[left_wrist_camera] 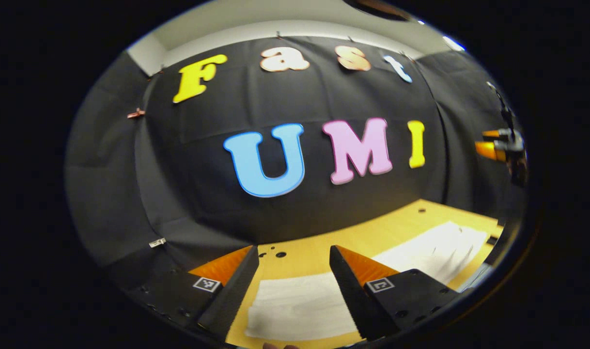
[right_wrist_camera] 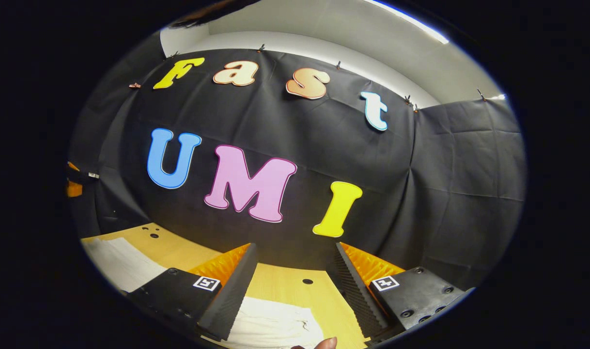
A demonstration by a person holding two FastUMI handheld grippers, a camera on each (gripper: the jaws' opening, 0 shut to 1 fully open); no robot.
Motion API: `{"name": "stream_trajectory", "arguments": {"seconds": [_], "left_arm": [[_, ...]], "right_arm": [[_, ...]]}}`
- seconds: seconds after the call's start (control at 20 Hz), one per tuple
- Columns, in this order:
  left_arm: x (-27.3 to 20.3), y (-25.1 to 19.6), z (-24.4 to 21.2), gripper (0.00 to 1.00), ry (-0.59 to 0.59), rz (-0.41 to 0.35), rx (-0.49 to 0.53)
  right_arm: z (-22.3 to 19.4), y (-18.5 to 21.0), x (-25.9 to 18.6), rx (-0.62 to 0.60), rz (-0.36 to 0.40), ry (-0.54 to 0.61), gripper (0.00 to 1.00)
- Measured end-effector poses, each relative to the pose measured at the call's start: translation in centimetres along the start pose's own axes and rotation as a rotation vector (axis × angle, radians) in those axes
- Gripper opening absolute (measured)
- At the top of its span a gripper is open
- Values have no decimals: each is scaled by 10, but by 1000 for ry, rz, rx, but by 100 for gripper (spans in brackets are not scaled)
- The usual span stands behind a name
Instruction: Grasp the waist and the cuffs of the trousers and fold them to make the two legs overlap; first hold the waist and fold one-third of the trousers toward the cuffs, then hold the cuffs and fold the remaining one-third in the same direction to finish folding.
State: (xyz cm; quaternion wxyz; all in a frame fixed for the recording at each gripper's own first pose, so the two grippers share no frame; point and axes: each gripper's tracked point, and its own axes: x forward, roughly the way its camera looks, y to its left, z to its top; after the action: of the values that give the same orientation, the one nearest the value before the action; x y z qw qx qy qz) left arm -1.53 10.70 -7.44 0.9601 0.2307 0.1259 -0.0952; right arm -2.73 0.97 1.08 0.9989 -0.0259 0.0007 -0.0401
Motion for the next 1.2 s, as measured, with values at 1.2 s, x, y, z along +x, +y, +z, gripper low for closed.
{"name": "stream_trajectory", "arguments": {"seconds": [1.2], "left_arm": [[13,-52,-314,95,493,-503,1031]], "right_arm": [[-26,-38,-38,-83,-111,85,98]]}}
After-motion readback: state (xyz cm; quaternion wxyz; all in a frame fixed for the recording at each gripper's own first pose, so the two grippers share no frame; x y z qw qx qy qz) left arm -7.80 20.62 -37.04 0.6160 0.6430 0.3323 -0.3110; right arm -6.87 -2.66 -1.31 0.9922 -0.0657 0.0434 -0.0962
